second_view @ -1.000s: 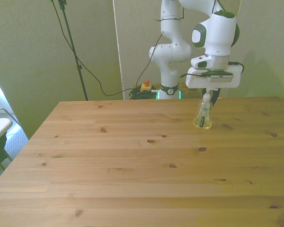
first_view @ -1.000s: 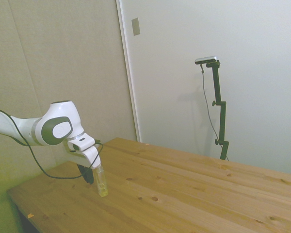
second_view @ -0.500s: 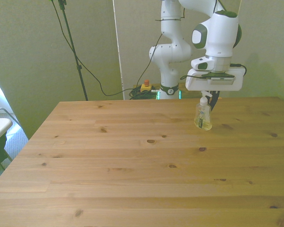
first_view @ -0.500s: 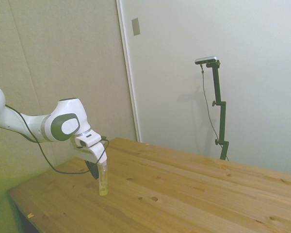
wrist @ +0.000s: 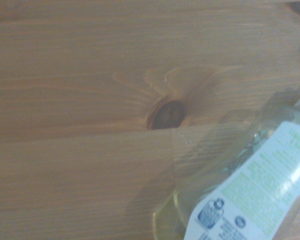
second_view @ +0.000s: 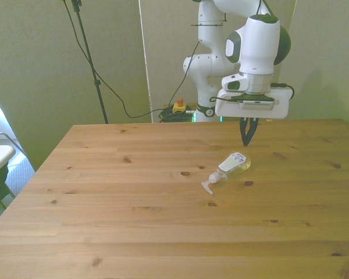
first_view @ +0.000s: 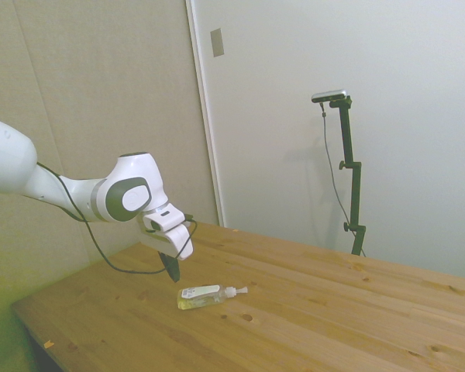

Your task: Knock down the sanitizer

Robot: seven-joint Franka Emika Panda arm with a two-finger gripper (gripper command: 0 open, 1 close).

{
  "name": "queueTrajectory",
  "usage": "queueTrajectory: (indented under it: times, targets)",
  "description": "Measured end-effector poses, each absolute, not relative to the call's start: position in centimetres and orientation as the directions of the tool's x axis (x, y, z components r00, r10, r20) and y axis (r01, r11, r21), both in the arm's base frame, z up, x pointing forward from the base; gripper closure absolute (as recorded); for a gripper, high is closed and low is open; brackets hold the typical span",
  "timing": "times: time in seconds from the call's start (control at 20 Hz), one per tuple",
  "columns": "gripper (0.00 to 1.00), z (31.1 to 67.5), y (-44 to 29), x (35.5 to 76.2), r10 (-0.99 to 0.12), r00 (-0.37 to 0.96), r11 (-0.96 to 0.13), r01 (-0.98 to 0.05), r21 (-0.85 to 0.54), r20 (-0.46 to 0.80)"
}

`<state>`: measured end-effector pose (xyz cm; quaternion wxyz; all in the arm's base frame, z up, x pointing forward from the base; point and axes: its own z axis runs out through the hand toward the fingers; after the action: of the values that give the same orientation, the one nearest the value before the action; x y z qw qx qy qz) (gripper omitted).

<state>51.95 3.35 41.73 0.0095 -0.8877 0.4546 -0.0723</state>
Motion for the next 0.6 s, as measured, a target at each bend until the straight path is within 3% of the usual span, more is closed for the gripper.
queueTrajectory:
  times: [0.6]
  targets:
    - [1.00,42.0,0.2,54.2,-0.834,0.538,-0.550,-0.830,-0.096,0.123]
